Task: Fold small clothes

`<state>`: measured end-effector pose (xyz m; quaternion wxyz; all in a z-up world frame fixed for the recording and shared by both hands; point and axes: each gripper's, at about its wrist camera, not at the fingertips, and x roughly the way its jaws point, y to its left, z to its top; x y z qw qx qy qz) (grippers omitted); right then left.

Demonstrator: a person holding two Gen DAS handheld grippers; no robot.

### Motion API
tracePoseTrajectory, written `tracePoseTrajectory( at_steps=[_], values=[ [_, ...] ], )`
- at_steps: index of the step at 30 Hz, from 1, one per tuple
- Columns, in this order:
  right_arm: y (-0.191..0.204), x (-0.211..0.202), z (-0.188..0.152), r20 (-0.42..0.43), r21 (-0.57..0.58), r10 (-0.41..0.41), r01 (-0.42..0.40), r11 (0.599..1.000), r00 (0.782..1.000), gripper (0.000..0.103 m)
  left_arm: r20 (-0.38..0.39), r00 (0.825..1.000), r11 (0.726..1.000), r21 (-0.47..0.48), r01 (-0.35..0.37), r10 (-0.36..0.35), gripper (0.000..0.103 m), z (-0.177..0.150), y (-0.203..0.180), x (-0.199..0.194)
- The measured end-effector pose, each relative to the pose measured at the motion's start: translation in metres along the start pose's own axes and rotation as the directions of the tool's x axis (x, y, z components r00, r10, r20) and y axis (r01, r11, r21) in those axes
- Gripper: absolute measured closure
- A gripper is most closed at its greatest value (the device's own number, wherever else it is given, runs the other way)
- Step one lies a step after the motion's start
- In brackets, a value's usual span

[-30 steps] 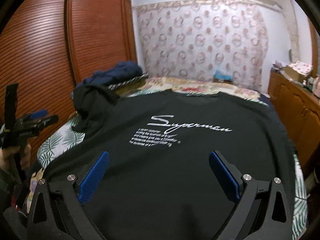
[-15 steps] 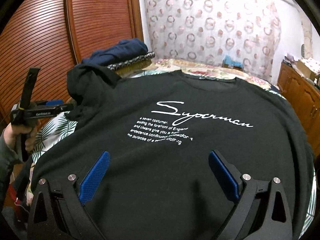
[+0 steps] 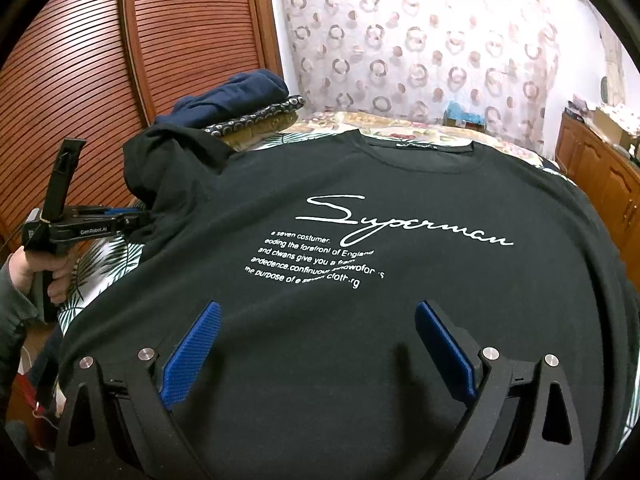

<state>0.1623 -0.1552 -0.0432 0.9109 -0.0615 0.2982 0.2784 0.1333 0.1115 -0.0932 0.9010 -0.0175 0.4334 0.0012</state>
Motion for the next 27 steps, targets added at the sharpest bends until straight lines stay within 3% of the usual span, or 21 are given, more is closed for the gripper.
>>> tracePoseTrajectory(
  at_steps=[5, 12, 21, 23, 25, 27],
  values=[
    [0.004, -0.002, -0.001, 0.02, -0.017, -0.012, 0.012, 1.0, 1.0, 0.006, 0.048, 0.999, 0.998, 0.065, 0.008, -0.011, 0.099, 0.014, -0.016, -0.025],
    [0.002, -0.003, -0.003, 0.032, -0.008, -0.008, 0.009, 1.0, 0.999, 0.006, 0.138, 0.984, 0.982, 0.167, 0.089, -0.112, 0.099, 0.058, -0.064, -0.069],
    [-0.001, -0.001, -0.004, 0.031, 0.014, 0.001, -0.001, 1.0, 1.0, 0.006, 0.154, 0.971, 0.949, 0.287, 0.133, -0.182, 0.098, 0.085, -0.12, -0.068],
    [0.0, 0.0, -0.005, 0.031, 0.014, 0.003, -0.003, 1.0, 1.0, 0.006, 0.163, 0.967, 0.948, 0.284, 0.145, -0.197, 0.081, 0.081, -0.122, -0.072],
    [0.0, 0.0, -0.004, 0.03, 0.013, 0.005, -0.005, 1.0, 1.0, 0.006, 0.176, 0.962, 0.948, 0.28, 0.152, -0.207, 0.076, 0.072, -0.116, -0.08],
    [-0.001, 0.0, -0.004, 0.031, 0.013, 0.008, -0.008, 1.0, 0.999, 0.006, 0.188, 0.962, 0.952, 0.271, 0.141, -0.196, 0.062, 0.065, -0.112, -0.081]
  ],
)
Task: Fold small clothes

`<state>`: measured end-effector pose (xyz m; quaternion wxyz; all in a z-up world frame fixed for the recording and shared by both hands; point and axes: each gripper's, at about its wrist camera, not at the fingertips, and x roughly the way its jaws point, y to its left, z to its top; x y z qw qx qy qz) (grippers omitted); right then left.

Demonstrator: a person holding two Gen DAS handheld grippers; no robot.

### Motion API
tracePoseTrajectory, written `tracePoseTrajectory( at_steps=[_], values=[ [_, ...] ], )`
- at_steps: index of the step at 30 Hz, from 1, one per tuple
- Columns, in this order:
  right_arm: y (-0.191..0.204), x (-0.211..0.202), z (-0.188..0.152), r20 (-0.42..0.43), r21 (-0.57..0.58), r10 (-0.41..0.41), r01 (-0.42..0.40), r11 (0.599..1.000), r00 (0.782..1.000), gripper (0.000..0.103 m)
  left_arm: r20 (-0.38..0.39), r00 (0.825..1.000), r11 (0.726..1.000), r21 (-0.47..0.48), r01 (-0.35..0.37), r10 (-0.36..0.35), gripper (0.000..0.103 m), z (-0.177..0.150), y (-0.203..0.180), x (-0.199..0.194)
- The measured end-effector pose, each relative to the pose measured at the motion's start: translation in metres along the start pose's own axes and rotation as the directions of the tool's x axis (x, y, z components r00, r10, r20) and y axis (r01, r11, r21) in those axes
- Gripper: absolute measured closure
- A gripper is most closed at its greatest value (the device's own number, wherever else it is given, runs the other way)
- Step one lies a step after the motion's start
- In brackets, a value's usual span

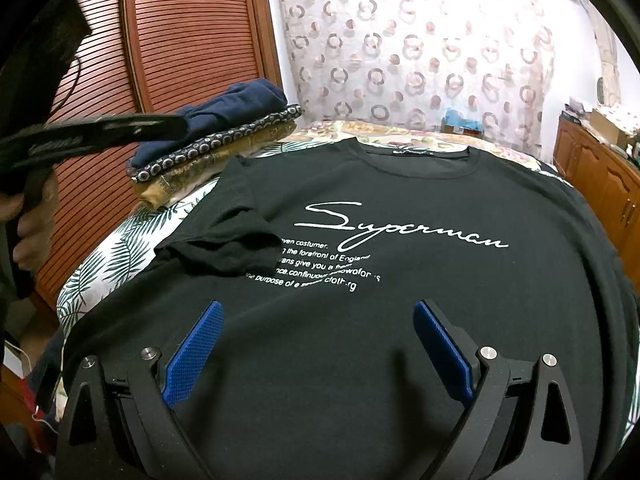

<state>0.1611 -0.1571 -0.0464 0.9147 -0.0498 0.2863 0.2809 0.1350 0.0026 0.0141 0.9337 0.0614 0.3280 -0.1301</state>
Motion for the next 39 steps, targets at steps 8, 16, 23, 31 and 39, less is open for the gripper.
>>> tracePoseTrajectory(
  at_steps=[8, 16, 23, 31, 39],
  values=[
    [-0.002, 0.003, 0.001, -0.009, 0.01, 0.009, -0.008, 1.0, 1.0, 0.007, 0.007, 1.0, 0.995, -0.101, -0.028, 0.029, 0.021, -0.046, 0.03, -0.014],
    [0.004, 0.003, 0.003, -0.021, -0.027, 0.021, -0.021, 0.999, 1.0, 0.007, -0.075, 0.995, 0.977, -0.194, -0.084, 0.07, 0.02, -0.098, 0.056, -0.01],
    [0.034, 0.004, 0.03, -0.011, -0.123, 0.116, -0.117, 0.985, 0.993, 0.009, -0.04, 0.994, 0.969, -0.223, -0.106, 0.099, 0.02, -0.115, 0.053, -0.041],
    [0.082, 0.065, 0.062, -0.106, -0.233, 0.234, -0.253, 0.939, 0.966, 0.025, 0.024, 0.994, 0.965, -0.243, -0.098, 0.107, 0.02, -0.12, 0.055, -0.074],
    [0.119, 0.138, 0.064, -0.28, -0.33, 0.24, -0.328, 0.885, 0.929, 0.044, 0.029, 0.994, 0.963, -0.249, -0.099, 0.109, 0.02, -0.125, 0.061, -0.082]
  ],
)
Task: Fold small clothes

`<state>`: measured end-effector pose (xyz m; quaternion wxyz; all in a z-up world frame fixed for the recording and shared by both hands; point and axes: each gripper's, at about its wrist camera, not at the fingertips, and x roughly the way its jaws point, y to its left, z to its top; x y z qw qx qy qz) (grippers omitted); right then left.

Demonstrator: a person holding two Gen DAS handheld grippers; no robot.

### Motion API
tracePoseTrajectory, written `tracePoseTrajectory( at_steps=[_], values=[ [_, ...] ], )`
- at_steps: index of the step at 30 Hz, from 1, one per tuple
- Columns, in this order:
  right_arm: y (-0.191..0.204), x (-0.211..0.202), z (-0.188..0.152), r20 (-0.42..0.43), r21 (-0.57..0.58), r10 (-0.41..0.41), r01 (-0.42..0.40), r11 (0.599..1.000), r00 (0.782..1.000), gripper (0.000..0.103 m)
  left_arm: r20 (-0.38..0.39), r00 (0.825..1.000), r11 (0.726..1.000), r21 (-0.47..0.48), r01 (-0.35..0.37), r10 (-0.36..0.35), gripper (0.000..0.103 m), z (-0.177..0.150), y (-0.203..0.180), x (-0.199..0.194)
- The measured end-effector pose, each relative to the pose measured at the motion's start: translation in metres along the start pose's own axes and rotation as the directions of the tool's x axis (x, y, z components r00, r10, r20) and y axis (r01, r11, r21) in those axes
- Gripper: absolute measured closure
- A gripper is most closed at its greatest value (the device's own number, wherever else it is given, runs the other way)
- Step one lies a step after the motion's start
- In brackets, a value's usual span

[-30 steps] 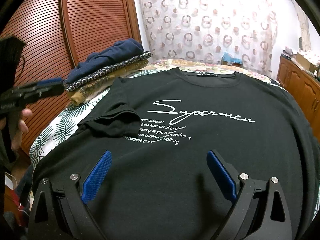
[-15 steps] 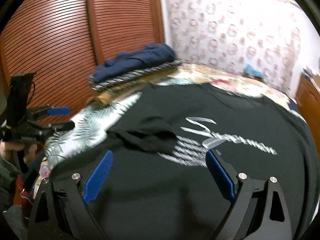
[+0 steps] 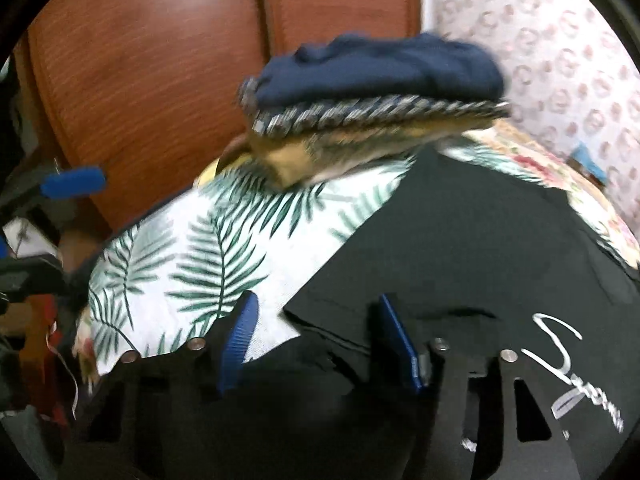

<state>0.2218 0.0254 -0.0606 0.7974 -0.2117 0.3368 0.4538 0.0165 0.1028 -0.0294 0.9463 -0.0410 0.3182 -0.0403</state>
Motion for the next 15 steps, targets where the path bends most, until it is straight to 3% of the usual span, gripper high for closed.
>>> tracePoseTrajectory(
  at_steps=[2, 6, 9, 15],
  values=[
    [0.004, 0.012, 0.006, -0.03, -0.059, -0.055, 0.053, 0.997, 0.998, 0.053, 0.0, 1.0, 1.0, -0.005, -0.002, 0.002, 0.02, -0.002, 0.002, 0.0],
    [0.003, 0.018, 0.018, -0.039, -0.082, -0.105, 0.102, 0.991, 0.994, 0.09, 0.012, 1.0, 1.0, -0.02, -0.007, 0.007, 0.02, -0.004, 0.004, -0.002],
    [-0.002, 0.012, 0.027, -0.008, -0.069, -0.101, 0.1, 0.993, 0.995, 0.097, 0.057, 0.998, 0.999, -0.012, -0.03, 0.031, 0.02, -0.006, 0.002, -0.002],
    [-0.039, -0.025, 0.045, 0.099, 0.065, -0.135, 0.129, 0.99, 0.986, 0.099, 0.094, 0.995, 0.999, -0.019, -0.03, 0.032, 0.02, -0.007, -0.004, 0.0]
  ],
)
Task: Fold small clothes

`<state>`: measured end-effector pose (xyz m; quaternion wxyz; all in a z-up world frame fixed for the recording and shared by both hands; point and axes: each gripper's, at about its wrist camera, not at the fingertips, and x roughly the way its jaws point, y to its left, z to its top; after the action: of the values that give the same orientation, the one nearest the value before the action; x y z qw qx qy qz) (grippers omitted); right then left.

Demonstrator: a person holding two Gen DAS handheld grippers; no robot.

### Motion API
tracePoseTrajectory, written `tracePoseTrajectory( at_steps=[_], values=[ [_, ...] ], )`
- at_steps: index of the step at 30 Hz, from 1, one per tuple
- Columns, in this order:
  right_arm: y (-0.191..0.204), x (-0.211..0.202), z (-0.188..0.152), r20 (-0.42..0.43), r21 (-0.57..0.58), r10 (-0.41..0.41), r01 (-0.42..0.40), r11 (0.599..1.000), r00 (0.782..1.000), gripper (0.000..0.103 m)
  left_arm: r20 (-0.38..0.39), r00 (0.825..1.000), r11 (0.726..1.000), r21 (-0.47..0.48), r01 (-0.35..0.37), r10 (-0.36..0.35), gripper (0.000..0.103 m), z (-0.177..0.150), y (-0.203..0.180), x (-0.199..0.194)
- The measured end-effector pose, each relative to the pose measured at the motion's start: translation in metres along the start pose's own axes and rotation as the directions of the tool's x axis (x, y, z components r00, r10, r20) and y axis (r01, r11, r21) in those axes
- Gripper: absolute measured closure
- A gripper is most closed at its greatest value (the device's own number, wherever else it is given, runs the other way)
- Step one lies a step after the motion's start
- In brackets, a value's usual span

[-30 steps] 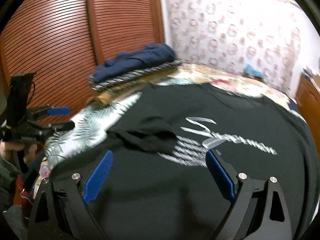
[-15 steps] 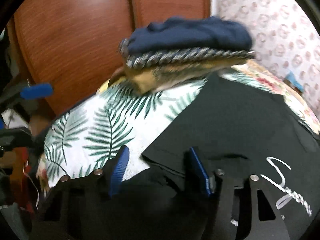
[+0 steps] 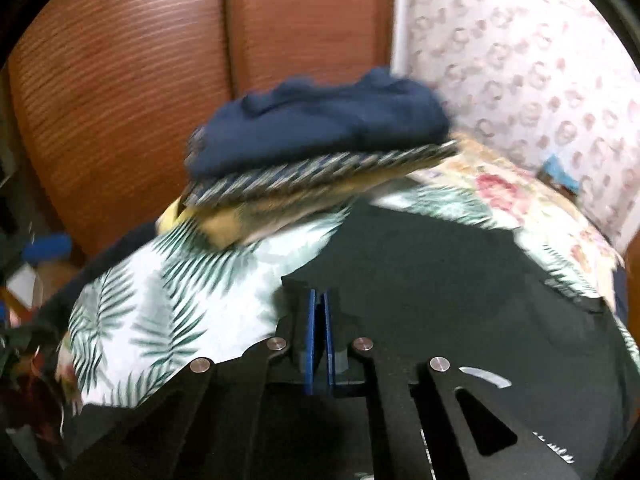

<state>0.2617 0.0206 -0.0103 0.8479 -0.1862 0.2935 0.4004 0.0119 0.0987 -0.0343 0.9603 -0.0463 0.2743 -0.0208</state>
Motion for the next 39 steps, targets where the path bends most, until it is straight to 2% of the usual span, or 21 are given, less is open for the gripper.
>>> tracePoseTrajectory(
  at_steps=[4, 7, 12, 14, 17, 19, 21, 23, 26, 28, 31, 34, 37, 39],
  values=[
    [-0.033, -0.009, 0.011, 0.038, 0.074, -0.077, 0.074, 0.994, 0.996, 0.099, -0.004, 1.0, 1.0, -0.003, 0.013, -0.013, 0.02, -0.002, -0.008, 0.005],
    [-0.06, -0.008, 0.014, 0.049, 0.165, -0.155, 0.145, 0.976, 0.987, 0.099, -0.012, 1.0, 1.0, 0.002, 0.025, -0.025, 0.02, -0.004, -0.014, 0.009],
    [-0.097, -0.002, 0.007, 0.006, 0.311, -0.307, 0.29, 0.905, 0.952, 0.099, -0.038, 0.999, 0.999, 0.008, 0.034, -0.033, 0.02, -0.006, -0.023, 0.019],
    [-0.103, 0.0, 0.001, -0.014, 0.348, -0.333, 0.316, 0.883, 0.943, 0.099, -0.048, 0.998, 0.999, 0.014, 0.034, -0.034, 0.02, -0.007, -0.027, 0.022],
    [-0.102, 0.004, -0.008, -0.047, 0.37, -0.351, 0.342, 0.863, 0.935, 0.086, -0.066, 0.997, 0.999, 0.01, 0.05, -0.05, 0.02, -0.009, -0.03, 0.026],
    [-0.098, 0.002, -0.015, -0.036, 0.365, -0.318, 0.309, 0.878, 0.947, 0.083, -0.074, 0.996, 0.998, 0.007, 0.055, -0.054, 0.02, -0.009, -0.032, 0.029],
    [-0.09, -0.002, -0.023, -0.038, 0.343, -0.287, 0.282, 0.896, 0.957, 0.066, -0.081, 0.995, 0.999, 0.011, 0.05, -0.049, 0.02, -0.01, -0.034, 0.033],
    [-0.079, -0.009, -0.031, -0.039, 0.317, -0.257, 0.256, 0.913, 0.966, 0.057, -0.088, 0.995, 0.999, 0.017, 0.042, -0.04, 0.02, -0.011, -0.037, 0.035],
    [-0.062, -0.027, -0.051, -0.036, 0.278, -0.214, 0.216, 0.936, 0.976, 0.057, -0.095, 0.995, 0.999, 0.027, 0.029, -0.027, 0.02, -0.013, -0.041, 0.039],
    [-0.052, -0.032, -0.063, -0.032, 0.261, -0.143, 0.146, 0.954, 0.989, 0.057, -0.105, 0.994, 0.999, 0.029, 0.019, -0.016, 0.02, -0.015, -0.043, 0.041],
    [-0.036, -0.026, -0.077, -0.065, 0.233, -0.059, 0.072, 0.97, 0.996, 0.057, -0.117, 0.993, 0.999, 0.036, 0.007, -0.003, 0.02, -0.017, -0.044, 0.045],
    [-0.024, -0.017, -0.09, -0.102, 0.202, -0.038, 0.058, 0.978, 0.994, 0.057, -0.132, 0.991, 0.999, 0.046, -0.001, 0.007, 0.02, -0.019, -0.046, 0.048],
    [-0.017, -0.01, -0.096, -0.125, 0.192, -0.055, 0.079, 0.978, 0.991, 0.058, -0.14, 0.99, 0.999, 0.049, -0.007, 0.014, 0.02, -0.02, -0.046, 0.05],
    [-0.015, -0.011, -0.096, -0.121, 0.182, -0.061, 0.082, 0.98, 0.991, 0.07, -0.142, 0.99, 0.999, 0.048, -0.006, 0.013, 0.02, -0.02, -0.046, 0.051]
  ],
)
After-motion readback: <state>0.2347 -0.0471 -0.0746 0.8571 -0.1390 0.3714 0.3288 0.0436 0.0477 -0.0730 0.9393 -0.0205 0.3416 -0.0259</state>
